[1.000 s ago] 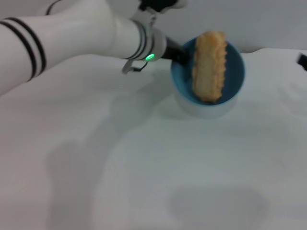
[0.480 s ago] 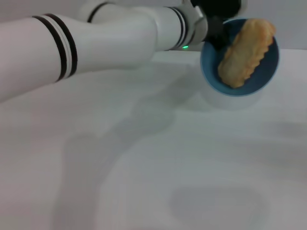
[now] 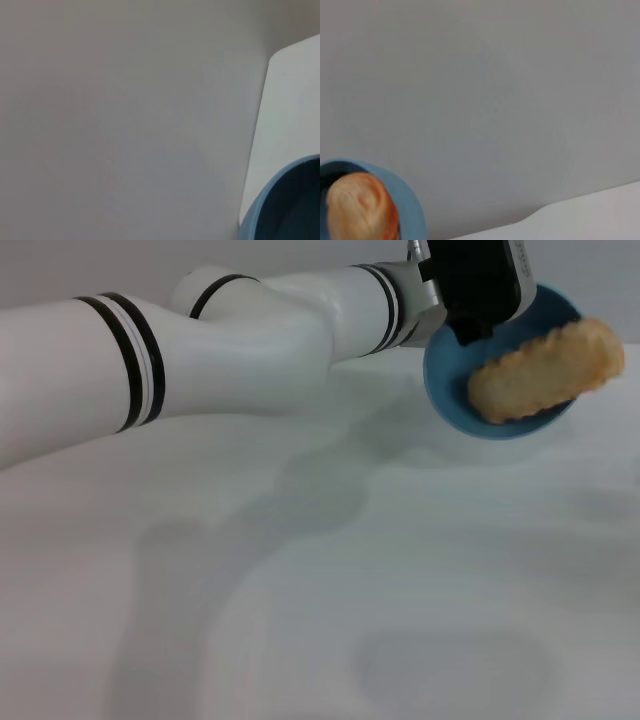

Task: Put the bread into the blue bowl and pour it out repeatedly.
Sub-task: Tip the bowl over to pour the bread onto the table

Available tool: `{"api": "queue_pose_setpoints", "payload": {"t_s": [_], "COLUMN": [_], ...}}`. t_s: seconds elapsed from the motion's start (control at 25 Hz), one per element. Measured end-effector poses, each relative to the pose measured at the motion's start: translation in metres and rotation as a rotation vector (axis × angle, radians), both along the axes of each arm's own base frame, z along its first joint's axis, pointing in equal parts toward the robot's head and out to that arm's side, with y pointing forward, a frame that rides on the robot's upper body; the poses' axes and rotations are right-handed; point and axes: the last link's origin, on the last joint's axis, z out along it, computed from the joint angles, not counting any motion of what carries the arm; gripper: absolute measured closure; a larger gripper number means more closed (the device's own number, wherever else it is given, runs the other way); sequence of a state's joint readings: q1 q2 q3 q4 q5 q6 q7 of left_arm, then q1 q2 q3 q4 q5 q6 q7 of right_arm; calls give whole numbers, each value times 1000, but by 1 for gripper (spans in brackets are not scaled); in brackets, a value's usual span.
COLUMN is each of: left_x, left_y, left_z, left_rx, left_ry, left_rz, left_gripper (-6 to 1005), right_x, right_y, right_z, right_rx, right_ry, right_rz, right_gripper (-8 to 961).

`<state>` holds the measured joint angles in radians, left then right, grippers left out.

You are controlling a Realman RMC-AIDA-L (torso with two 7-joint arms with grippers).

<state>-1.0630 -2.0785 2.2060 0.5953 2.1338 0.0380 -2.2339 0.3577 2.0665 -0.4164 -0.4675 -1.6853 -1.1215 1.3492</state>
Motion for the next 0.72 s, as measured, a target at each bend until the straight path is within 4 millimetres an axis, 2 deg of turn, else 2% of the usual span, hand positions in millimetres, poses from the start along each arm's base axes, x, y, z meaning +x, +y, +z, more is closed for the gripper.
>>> {"api": "queue_pose_setpoints", "payload": {"t_s": [0.2, 0.44, 0.6, 0.72], "left_x": [1, 2, 0, -2], "left_y": [2, 2, 4, 6], "left_z": [2, 4, 7, 11], "left_rx": [19, 51, 56, 54], "left_ry": [13, 31, 6, -76], "left_rz": [-33, -92, -61, 23], "left_gripper": [999, 999, 999, 1000], "right_x": [2, 12, 16, 16], "right_y": [-1, -12, -18, -18], "right_z": [7, 17, 20, 19], "right_rx": [41, 88, 114, 112], "right_ry": [19, 31, 52, 65], "right_rz": [-10, -43, -57, -58], "right_gripper": [470, 480, 487, 492]}}
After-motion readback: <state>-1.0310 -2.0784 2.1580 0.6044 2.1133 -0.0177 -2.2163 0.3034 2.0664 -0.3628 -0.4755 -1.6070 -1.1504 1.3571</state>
